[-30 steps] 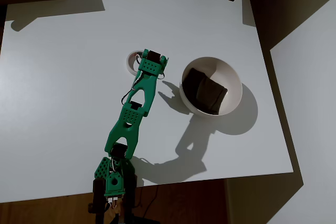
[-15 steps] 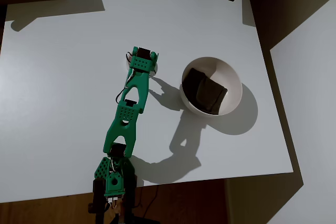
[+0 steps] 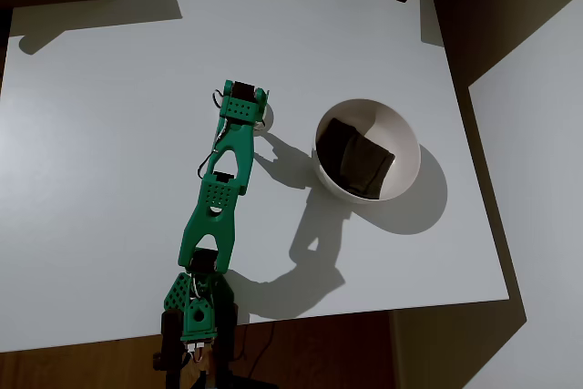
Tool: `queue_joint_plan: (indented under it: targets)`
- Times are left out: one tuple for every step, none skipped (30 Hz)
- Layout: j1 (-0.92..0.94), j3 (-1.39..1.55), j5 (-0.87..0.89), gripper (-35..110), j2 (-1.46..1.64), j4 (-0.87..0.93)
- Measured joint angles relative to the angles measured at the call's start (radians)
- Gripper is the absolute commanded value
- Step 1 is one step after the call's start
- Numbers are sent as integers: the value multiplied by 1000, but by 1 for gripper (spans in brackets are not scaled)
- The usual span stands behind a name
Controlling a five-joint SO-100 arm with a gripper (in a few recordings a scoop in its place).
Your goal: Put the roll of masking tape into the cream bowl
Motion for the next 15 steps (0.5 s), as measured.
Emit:
queue_joint_plan:
  targets:
    - [3,0,0,23,-5,0]
    - [9,0,-2,23,-11,0]
    - [17,0,-2,23,-14,0]
    - [26,0,-3,23,-14,-6]
    - [35,0,-5,23,-14,-11]
    - [43,0,-8,23,-15,-15]
    - [49,0,-9,23,-20,-17]
    - [57,0,-9,23,-23,-18]
    - [61,0,-9,23,-26,-18]
    - [67,0,-9,23,-32,-18]
    - [71,0,-9,23,-37,-18]
    - [72,0,-9,23,-41,-18]
    - [72,0,-9,23,-44,-18]
    - [72,0,-9,23,-46,-18]
    - [71,0,-9,23,-46,-23]
